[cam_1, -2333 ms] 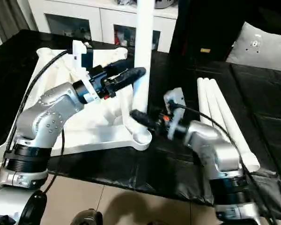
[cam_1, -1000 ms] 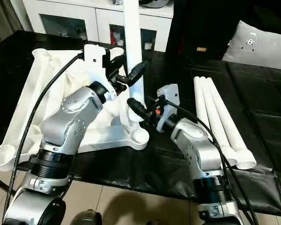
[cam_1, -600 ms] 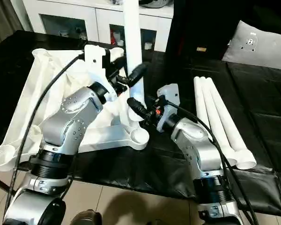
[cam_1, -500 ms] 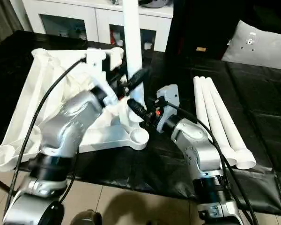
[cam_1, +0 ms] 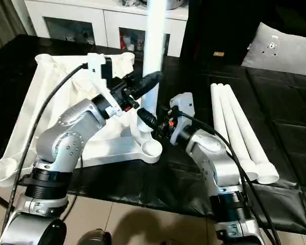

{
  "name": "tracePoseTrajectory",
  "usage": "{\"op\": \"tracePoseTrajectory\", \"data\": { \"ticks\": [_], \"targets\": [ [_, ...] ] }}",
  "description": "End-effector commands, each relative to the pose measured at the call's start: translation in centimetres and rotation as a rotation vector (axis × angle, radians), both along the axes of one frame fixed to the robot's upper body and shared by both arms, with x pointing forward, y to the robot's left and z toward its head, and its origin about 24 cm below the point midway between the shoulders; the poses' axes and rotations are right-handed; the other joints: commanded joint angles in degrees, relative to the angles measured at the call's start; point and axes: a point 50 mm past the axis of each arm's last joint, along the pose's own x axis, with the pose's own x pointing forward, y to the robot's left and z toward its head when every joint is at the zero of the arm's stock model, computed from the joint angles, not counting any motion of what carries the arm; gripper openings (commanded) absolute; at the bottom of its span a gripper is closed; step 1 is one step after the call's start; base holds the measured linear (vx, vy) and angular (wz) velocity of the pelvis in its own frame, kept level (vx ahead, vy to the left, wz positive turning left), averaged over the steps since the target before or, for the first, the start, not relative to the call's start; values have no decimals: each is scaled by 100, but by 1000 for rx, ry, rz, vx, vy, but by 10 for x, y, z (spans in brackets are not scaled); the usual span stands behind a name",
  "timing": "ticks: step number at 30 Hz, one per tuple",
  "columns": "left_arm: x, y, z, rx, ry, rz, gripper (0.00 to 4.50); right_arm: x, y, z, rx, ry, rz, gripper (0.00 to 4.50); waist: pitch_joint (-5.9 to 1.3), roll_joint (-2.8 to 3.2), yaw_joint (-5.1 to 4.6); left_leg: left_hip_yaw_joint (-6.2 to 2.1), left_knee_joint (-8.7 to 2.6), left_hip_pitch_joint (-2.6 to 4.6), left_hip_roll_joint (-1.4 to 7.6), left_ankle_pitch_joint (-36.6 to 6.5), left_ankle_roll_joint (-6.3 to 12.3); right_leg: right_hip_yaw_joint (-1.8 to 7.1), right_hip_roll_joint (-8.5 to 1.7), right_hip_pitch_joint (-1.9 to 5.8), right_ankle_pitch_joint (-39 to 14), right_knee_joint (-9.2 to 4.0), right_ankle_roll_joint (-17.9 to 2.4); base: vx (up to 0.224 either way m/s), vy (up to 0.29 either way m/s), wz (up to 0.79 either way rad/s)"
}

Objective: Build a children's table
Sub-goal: Insert table leg to table base

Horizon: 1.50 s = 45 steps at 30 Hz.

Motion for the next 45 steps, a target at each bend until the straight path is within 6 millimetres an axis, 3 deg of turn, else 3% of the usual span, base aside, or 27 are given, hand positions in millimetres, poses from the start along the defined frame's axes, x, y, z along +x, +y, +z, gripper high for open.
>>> {"op": "tracePoseTrajectory", "data": {
  "ticks": [1,11,13,20,22,23,26,29,35,45],
  "targets": [
    [-4,-9,0,23,-4,-38,203,2,-3,2,-14,-17,-20,191,-517,19,-10,-29,-419,152,205,-1353,-104,207,-406,264,-1182,-459,-1059,0,0,0],
    [13,3,0,42,4,134,191,4,-4,2,-7,4,-28,191,-525,18,-11,-38,-423,146,205,-1356,-111,204,-408,268,-1190,-466,-1008,0,0,0],
    [17,8,0,35,17,175,190,5,-7,2,6,17,-32,260,-528,0,-17,-31,-418,145,201,-1324,-94,203,-402,270,-1137,-466,-1027,0,0,0],
    [22,17,2,19,38,178,186,1,-20,11,103,50,26,304,-531,14,-5,-32,-407,154,197,-1250,-15,198,-404,276,-1101,-464,-1041,0,0,0],
    [22,19,3,-3,52,156,186,1,-29,16,163,58,26,314,-538,1,10,-26,-401,153,197,-1201,-1,195,-413,278,-1042,-447,-1103,0,0,0],
    [22,20,4,-18,61,143,186,1,-33,18,186,60,18,343,-538,7,14,-29,-400,157,201,-1194,-1,193,-413,274,-1037,-439,-1124,0,0,0],
    [21,24,8,-68,89,56,186,7,-56,25,239,75,-84,355,-535,1,46,-14,-394,157,189,-1117,-6,185,-412,264,-1074,-440,-1194,0,0,0],
    [18,26,13,-121,103,-26,186,9,-68,25,264,124,-124,383,-527,6,40,-3,-389,164,175,-1190,-81,183,-408,260,-1244,-454,-1156,0,0,0],
    [12,31,25,-206,96,-155,186,-3,-72,38,373,149,13,441,-541,8,47,-9,-382,143,173,-1049,22,174,-410,290,-1063,-446,-1209,0,0,0],
    [-3,23,34,-126,21,-356,186,-17,-68,48,255,149,236,450,-519,1,84,-5,-395,158,190,-1227,-78,180,-423,274,-1559,-495,-1049,0,0,0]
  ]
}}
